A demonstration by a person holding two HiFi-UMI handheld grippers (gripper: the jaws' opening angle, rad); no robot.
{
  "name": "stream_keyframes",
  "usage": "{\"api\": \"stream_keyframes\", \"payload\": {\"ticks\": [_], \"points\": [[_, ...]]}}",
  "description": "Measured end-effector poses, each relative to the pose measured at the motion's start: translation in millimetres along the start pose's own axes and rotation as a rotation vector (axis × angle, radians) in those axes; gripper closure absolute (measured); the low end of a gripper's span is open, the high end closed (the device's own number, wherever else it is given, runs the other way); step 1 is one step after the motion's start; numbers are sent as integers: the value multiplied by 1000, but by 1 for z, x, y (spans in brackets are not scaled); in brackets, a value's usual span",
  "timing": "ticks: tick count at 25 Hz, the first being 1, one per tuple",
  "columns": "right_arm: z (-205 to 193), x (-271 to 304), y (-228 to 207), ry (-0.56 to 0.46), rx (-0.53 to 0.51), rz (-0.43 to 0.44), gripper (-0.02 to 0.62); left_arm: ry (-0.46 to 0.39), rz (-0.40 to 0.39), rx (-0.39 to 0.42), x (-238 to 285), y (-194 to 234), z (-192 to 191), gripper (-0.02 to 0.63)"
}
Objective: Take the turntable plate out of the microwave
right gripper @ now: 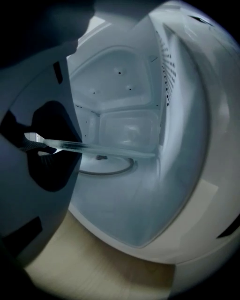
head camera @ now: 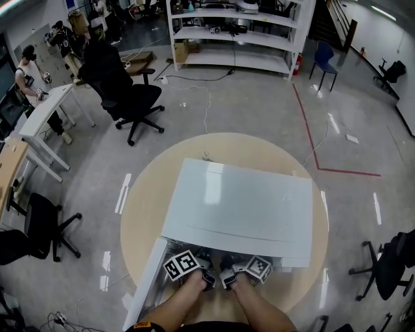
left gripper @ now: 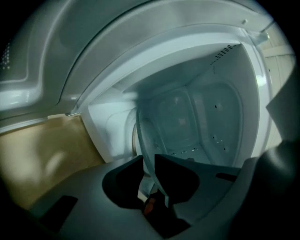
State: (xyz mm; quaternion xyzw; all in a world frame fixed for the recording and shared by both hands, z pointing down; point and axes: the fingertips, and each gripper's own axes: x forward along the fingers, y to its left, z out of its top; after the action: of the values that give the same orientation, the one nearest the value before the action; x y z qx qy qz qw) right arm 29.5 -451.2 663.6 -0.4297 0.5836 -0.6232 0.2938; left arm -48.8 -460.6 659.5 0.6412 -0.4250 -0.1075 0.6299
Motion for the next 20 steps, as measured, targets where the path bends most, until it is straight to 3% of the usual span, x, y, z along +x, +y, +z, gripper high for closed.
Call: {"api": "stream_keyframes", "payload": {"ticks": [4,12,20], "points": [[1,-1,5,-9,7,22,551,-2,-31,-13,5,0,5,499],[1,-6,12,-27,-11,-1,551,-34,-50,45,2,-9,7,497],[-5,-19,33,-31,-35,53,551,-55,-82,78,-17,-27,4,497]]}}
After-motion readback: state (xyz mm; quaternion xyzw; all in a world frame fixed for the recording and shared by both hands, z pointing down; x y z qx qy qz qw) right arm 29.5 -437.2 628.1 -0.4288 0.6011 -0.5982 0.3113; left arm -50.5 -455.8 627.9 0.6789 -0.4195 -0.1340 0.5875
